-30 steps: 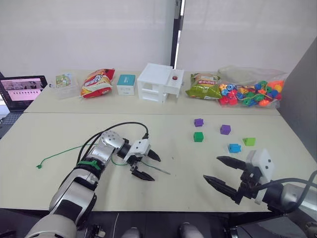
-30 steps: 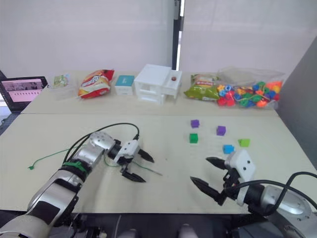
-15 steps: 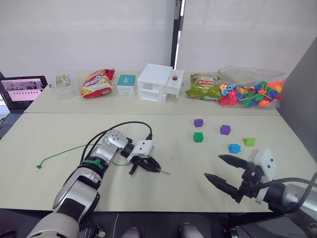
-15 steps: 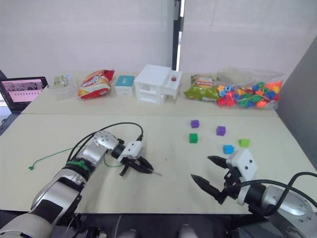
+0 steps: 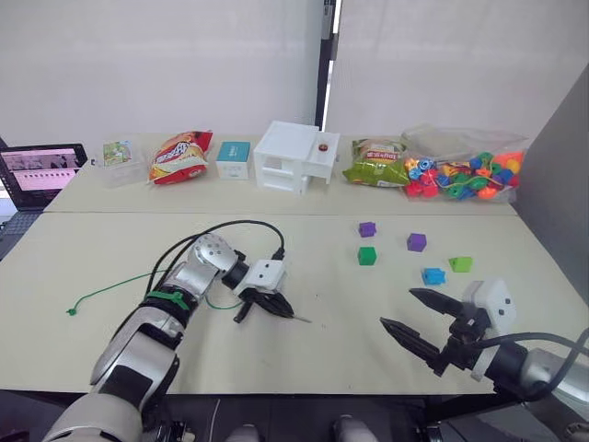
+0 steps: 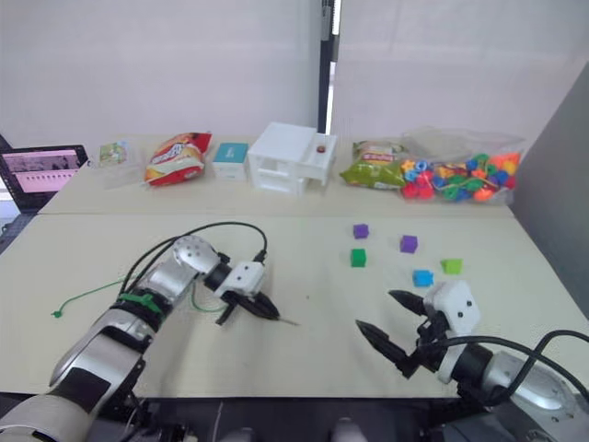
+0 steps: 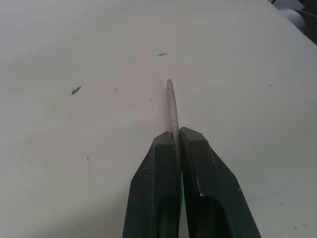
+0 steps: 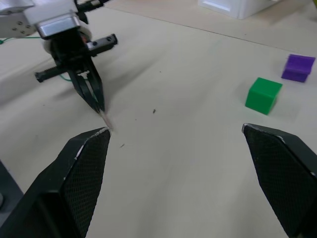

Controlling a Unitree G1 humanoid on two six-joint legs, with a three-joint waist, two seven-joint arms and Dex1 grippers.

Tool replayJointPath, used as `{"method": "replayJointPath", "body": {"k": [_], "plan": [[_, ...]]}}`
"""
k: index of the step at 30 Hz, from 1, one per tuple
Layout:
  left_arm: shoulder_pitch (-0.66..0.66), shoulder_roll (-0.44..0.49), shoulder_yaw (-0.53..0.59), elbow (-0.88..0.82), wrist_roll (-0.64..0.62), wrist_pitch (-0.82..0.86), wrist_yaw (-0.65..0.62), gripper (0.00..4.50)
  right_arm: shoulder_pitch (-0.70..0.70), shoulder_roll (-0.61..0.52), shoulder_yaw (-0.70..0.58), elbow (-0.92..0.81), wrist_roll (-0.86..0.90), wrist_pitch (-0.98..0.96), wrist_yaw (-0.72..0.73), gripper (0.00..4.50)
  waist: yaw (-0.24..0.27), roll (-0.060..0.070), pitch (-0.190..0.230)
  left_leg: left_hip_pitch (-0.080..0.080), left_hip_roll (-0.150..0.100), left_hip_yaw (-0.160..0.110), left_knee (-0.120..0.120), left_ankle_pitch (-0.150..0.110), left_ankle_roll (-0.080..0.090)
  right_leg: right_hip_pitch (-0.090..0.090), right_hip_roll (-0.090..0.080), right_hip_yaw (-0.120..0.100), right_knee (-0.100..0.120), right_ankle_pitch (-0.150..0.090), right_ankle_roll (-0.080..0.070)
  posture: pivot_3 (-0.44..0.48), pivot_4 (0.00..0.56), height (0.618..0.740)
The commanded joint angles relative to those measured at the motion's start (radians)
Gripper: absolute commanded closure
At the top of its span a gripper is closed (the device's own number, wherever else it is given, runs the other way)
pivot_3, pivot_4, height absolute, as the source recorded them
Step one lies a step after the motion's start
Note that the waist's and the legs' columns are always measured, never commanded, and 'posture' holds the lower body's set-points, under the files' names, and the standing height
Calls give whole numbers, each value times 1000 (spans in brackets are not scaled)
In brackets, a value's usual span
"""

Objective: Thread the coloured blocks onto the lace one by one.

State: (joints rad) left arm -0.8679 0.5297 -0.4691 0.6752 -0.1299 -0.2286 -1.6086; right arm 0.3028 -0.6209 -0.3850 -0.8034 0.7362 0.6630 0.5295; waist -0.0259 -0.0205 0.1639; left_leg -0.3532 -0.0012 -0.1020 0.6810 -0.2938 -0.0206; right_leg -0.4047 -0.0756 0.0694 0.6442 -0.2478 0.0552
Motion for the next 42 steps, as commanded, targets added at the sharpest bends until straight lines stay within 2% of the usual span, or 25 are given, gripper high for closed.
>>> {"method": "replayJointPath", "body": {"k": [1, 6, 10, 16, 20, 31, 42], "plan": [[20, 63, 13, -142, -76, 94, -6, 4479, 28, 72, -7, 4, -65, -45, -101, 0, 2, 0, 0, 0, 0, 0, 0, 0, 0, 0, 0, 0, 0, 0, 0, 0, 150, 740], [71, 118, 63, -270, -91, 189, -6, 4479, 21, 188, 4, 76, -206, -82, -263, 0, 8, 1, 0, 0, 0, 0, 0, 0, 0, 0, -1, 0, -1, 0, 0, 0, 150, 740], [144, 146, 102, -413, -107, 273, 7, 4479, -79, 265, -34, 213, -282, -132, -384, 0, 0, 1, 0, 0, 0, 1, -1, 0, 0, 0, 0, 0, -1, 0, 0, 0, 150, 740], [201, 144, 133, -524, -106, 343, 50, 4479, -245, 226, -8, 404, -365, -149, -390, 0, -8, 2, 1, 0, 0, 1, -1, 0, 0, -1, 0, 0, 1, -1, -1, 0, 150, 740], [232, 148, 148, -578, -109, 374, 69, 4479, -359, 188, -53, 521, -353, -126, -391, 0, -13, 2, 1, 0, 0, 1, -1, 0, 0, -1, -1, 0, 0, -1, -1, 0, 150, 740], [285, 161, 169, -643, -112, 410, 102, 4479, -558, 45, -10, 758, -375, -56, -305, 0, -17, 3, 2, 0, 0, 1, -2, 0, 0, -1, -1, 0, 0, -1, -1, 0, 150, 740], [302, 170, 176, -664, -118, 420, 122, 4479, -743, 31, 55, 1149, -465, -168, -259, 0, -18, 4, 2, 0, 0, 2, -2, 0, 0, -1, -1, 1, -2, 0, -1, 0, 150, 740]]}}
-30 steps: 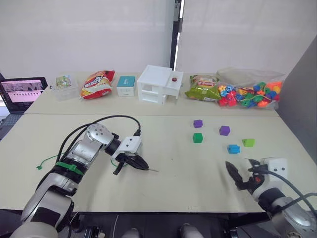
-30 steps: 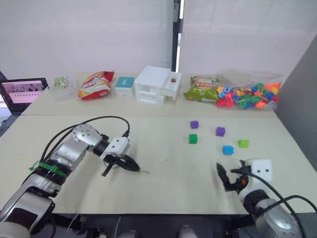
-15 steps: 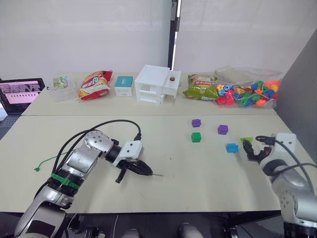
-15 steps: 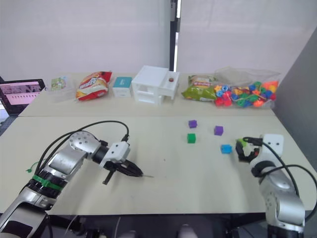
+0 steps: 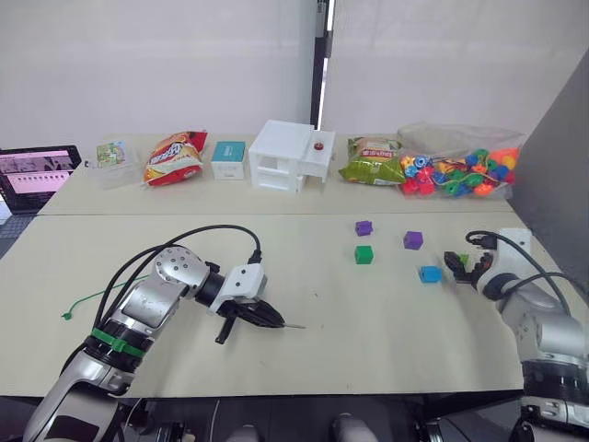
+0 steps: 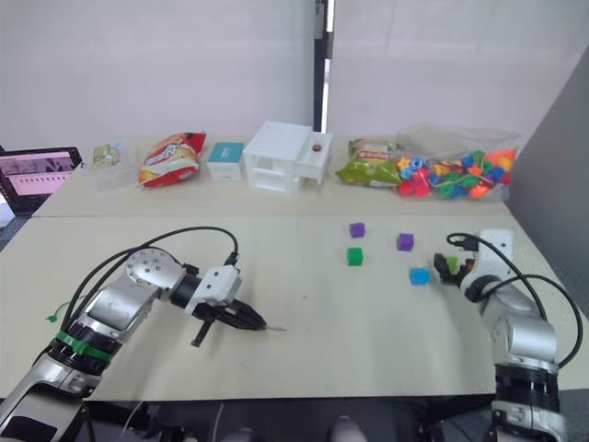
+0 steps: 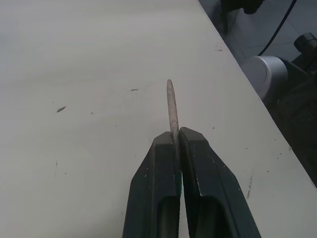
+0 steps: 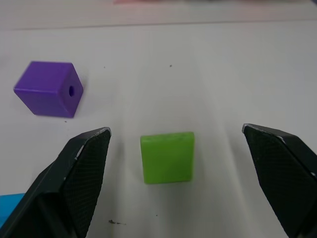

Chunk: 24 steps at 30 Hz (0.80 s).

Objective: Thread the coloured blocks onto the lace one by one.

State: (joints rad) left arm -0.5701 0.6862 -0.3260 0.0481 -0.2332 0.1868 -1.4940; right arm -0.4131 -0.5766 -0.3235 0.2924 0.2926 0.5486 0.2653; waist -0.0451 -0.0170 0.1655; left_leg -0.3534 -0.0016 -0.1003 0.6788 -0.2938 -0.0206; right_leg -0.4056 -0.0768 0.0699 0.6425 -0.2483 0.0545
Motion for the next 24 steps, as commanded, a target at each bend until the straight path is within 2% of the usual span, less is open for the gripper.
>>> {"method": "replayJointPath", "body": {"k": [1, 3, 4, 13, 14, 20, 21, 24], "plan": [[8, 16, 34, -44, -17, 9, 9, 4479, -36, -11, -2, 85, -30, -70, 5, 0, 1, 0, 0, 0, 0, 0, 0, 0, 0, 0, 0, 0, 0, 0, 0, 0, 150, 740], [14, 21, 37, -56, -20, 15, 13, 4479, -49, -7, 2, 132, -41, -93, 6, 0, 0, 0, 0, 0, 0, 0, 0, 0, 0, 0, 0, 0, 0, 0, 0, 0, 150, 740], [17, 23, 39, -60, -22, 18, 14, 4494, -53, -5, 3, 147, -45, -103, 7, 251, -1, 0, 0, 0, 0, 0, 0, 0, 0, 0, 0, 0, 0, 0, 0, 0, 150, 740], [32, 32, 51, -72, -21, 29, 28, 4500, -76, 2, -5, 157, -28, -138, 53, 3218, 0, 0, 0, 0, 0, 0, 0, 0, 0, 0, 0, 0, 0, 0, 0, 0, 150, 740], [32, 31, 51, -71, -20, 30, 29, 4500, -77, 2, -7, 154, -26, -136, 53, 3332, -1, 0, 0, 0, 0, 0, 0, 0, 0, 0, 0, 0, 0, 0, 0, 0, 150, 740], [26, 28, 50, -63, -18, 27, 36, 4500, -57, 14, -41, 65, -1, -111, 33, 3331, -1, 1, 0, 0, 0, 0, 0, 0, 0, 0, 0, 0, 0, 0, 0, 0, 150, 740], [27, 28, 51, -63, -17, 26, 36, 4500, -40, 22, -51, -4, 8, -92, 17, 3331, -1, 1, 0, 0, 0, 0, -1, 0, 0, 0, 0, 0, 0, 0, 0, 0, 150, 740], [40, 36, 56, -69, -18, 25, 39, 4500, 29, 56, -65, -351, 78, 46, -31, 3331, 0, 2, 1, -1, 0, -1, -1, 0, 0, -2, 0, 0, 0, 0, 0, 0, 150, 740]]}}
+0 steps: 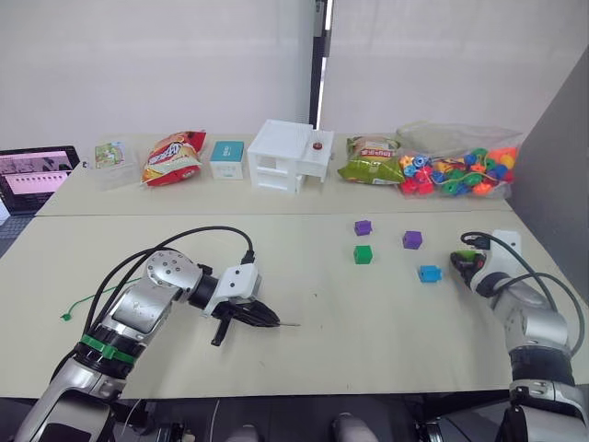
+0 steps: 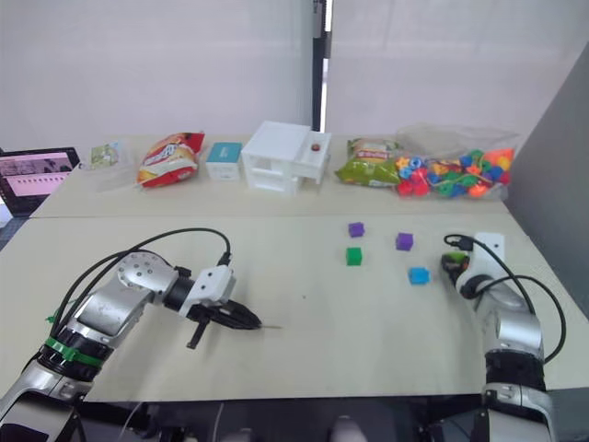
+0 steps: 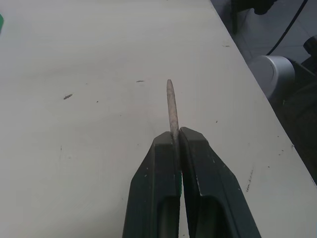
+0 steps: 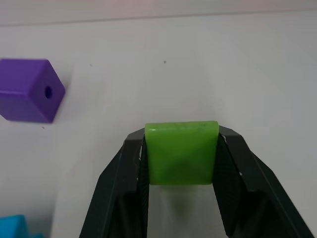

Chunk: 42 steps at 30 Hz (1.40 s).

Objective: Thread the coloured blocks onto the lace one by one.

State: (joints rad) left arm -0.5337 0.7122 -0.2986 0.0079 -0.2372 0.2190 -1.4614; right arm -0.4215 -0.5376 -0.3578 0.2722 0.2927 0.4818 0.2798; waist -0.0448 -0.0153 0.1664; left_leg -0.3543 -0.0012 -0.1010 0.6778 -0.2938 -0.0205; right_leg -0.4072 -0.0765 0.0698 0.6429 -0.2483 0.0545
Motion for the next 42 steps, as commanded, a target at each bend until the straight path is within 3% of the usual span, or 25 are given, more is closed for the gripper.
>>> {"method": "replayJointPath", "body": {"k": [1, 4, 6, 12, 16, 19, 21, 25, 30, 33, 38, 42], "plan": [[8, 13, 31, -32, -15, -7, 7, 4500, 55, 25, -27, -440, 99, 168, -62, 3331, -1, 2, 1, 0, 0, 0, 0, 0, 0, -1, 0, 0, 0, 0, 0, 0, 150, 740], [20, 20, 41, -41, -22, 5, 14, 4500, 69, 75, -13, -817, 241, 416, -159, 3331, -3, 3, 0, -5, 0, 0, 1, 0, 0, -7, 0, 1, 4, 0, 0, 0, 150, 740], [27, 23, 46, -47, -25, 10, 16, 4500, 57, 126, 4, -962, 321, 552, -225, 3331, -3, 3, 0, -10, 0, 0, 1, 0, 0, -14, 1, 1, 6, 0, 0, 0, 150, 740], [39, 25, 55, -60, -27, 25, 21, 4500, 85, 350, 132, -1202, 420, 847, -406, 3331, 5, 3, 0, -14, 0, -2, 2, 0, -1, -16, 0, -1, 6, 0, -1, 0, 150, 740], [45, 27, 62, -82, -31, 43, 27, 4500, 205, 433, 288, -1225, 367, 890, -461, 3331, 4, 2, 0, -14, -1, -2, 2, 1, -1, -17, 0, -1, 5, 0, -1, 0, 150, 740], [54, 34, 68, -99, -35, 56, 30, 4500, 303, 421, 452, -1166, 300, 839, -467, 3331, -1, 2, 0, -14, -1, -2, 2, 1, -1, -17, 0, -1, 5, 0, -1, 0, 150, 740], [60, 39, 71, -113, -38, 65, 32, 4500, 364, 456, 488, -1139, 278, 801, -471, 3331, -3, 2, 0, -13, 0, -2, 2, 1, -1, -17, 0, -1, 5, 0, -1, 0, 150, 740], [74, 54, 76, -139, -49, 81, 42, 4500, 423, 416, 603, -1066, 168, 706, -470, 3331, -8, 2, 0, -13, 0, -2, 2, 1, -1, -17, 0, -1, 5, 0, -1, 0, 150, 740], [90, 69, 80, -170, -59, 103, 58, 4500, 471, 409, 614, -1026, 138, 605, -410, 3331, -7, 1, 0, -12, 0, -2, 2, 1, -1, -15, 1, -1, 5, 0, -1, 0, 150, 740], [104, 79, 87, -187, -65, 116, 69, 4500, 474, 391, 570, -1074, 149, 586, -373, 1824, -7, 1, 0, -11, 0, -2, 2, 1, -1, -15, 1, -1, 5, 0, -1, 0, 150, 740], [115, 81, 96, -205, -68, 133, 88, 4500, 422, 304, 437, -1151, 250, 613, -231, 249, 1, 1, 0, -12, 0, -2, 2, 1, -1, -15, 0, -1, 5, 0, -1, 0, 150, 740], [138, 80, 111, -236, -74, 153, 121, 4500, 303, 71, 264, -1149, 493, 619, 104, 118, 0, 2, 0, -12, 0, -2, 2, 1, -1, -15, 0, -1, 5, 0, -1, 0, 150, 740]]}}
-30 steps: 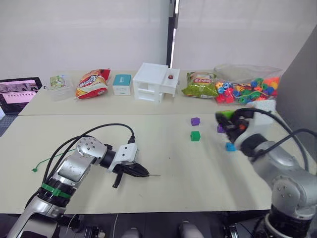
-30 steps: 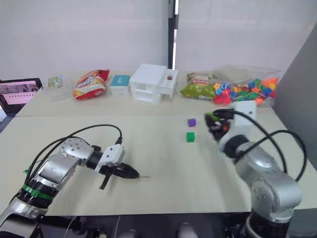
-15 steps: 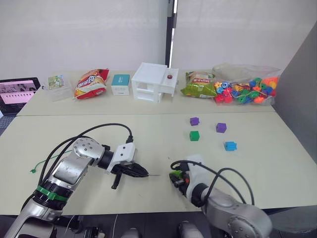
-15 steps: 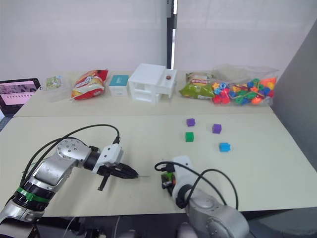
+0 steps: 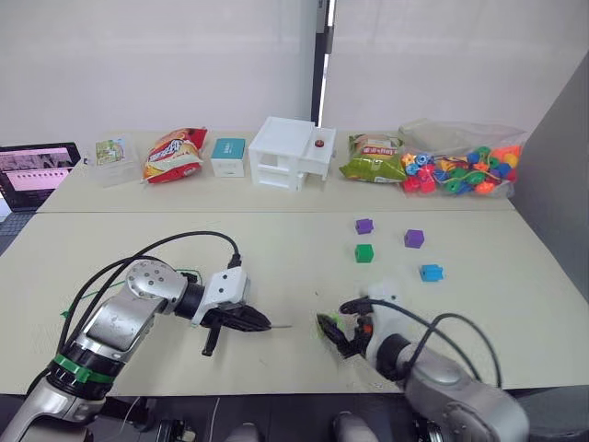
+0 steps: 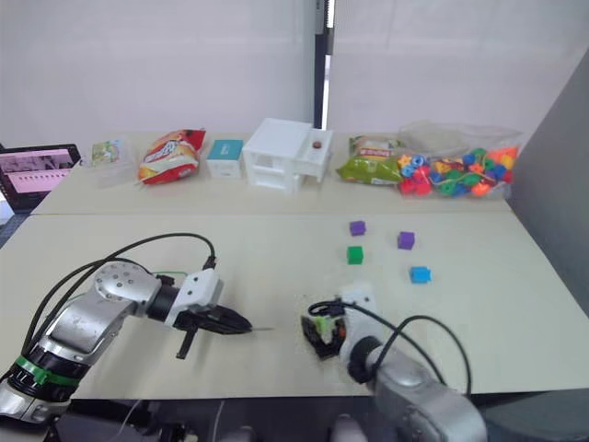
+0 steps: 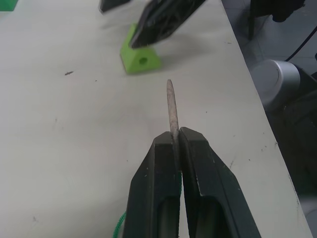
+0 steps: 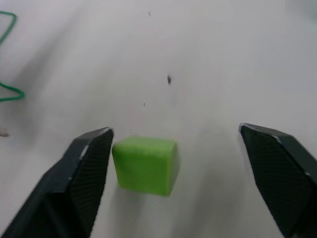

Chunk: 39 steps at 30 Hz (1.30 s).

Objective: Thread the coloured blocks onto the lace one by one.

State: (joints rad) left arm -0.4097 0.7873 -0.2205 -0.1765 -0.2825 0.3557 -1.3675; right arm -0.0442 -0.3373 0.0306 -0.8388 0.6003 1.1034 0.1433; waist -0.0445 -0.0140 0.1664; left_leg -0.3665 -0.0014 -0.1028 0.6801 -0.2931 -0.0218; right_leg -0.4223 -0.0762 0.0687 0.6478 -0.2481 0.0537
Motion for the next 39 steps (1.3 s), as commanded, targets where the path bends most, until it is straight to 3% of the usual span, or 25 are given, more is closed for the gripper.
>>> {"method": "replayJointPath", "body": {"k": [1, 3, 7, 13, 18, 24, 32, 35, 39], "plan": [[19, 2, 35, -58, -29, 21, 36, 4500, -102, -216, -129, -8, 221, -21, 361, 118, -1, 0, 0, 0, 0, 0, 0, 0, 0, 0, 0, 0, -1, 0, 0, 0, 150, 740], [31, 3, 36, -76, -32, 32, 52, 4500, -161, -377, -82, 83, 213, -99, 602, 118, -1, 0, 0, 1, 0, 0, -1, 0, 0, 1, 0, 0, -1, 0, 0, 0, 150, 740], [53, 19, 30, -106, -24, 44, 73, 4500, -324, -509, 123, 327, -2, -380, 900, 118, -6, -1, 1, 1, 1, 2, 0, 0, 1, 2, 1, 0, -2, 0, 0, 0, 150, 740], [69, 45, 21, -195, -28, 166, 137, 4500, -496, -476, 357, 678, -292, -813, 1174, 118, 0, -1, 1, 0, 1, 2, 1, 0, 1, 0, 0, 0, -1, 0, 0, 0, 150, 740], [72, 71, 8, -301, -40, 317, 202, 4500, -545, -408, 406, 840, -384, -951, 1241, 118, 2, -1, 1, -2, 0, 2, 2, 0, 0, -1, -1, 0, -1, 0, 0, 0, 150, 740], [19, 93, -28, -374, -78, 526, 242, 4500, -557, -358, 407, 908, -431, -926, 1242, 118, 2, -1, 1, -1, 0, 1, 2, 0, 0, -1, 0, 0, 0, 0, 0, 0, 150, 740], [-21, 70, -111, -313, -50, 533, 274, 4500, -541, -331, 397, 877, -456, -854, 1197, 118, 2, -1, 1, -1, 0, 1, 2, 0, 0, -1, 0, 0, 0, 0, 0, 0, 150, 740], [-41, 52, -151, -279, -25, 495, 281, 4500, -532, -327, 401, 867, -478, -841, 1174, 875, 2, -1, 1, -1, 0, 1, 2, 0, 0, -1, 0, 0, 0, 0, 0, 0, 150, 740], [-77, 10, -187, -225, 8, 457, 295, 4500, -510, -315, 397, 840, -475, -807, 1146, 2289, 2, -1, 1, -1, 0, 1, 2, 0, 0, -1, 0, 0, 0, 0, 0, 0, 150, 740]]}}
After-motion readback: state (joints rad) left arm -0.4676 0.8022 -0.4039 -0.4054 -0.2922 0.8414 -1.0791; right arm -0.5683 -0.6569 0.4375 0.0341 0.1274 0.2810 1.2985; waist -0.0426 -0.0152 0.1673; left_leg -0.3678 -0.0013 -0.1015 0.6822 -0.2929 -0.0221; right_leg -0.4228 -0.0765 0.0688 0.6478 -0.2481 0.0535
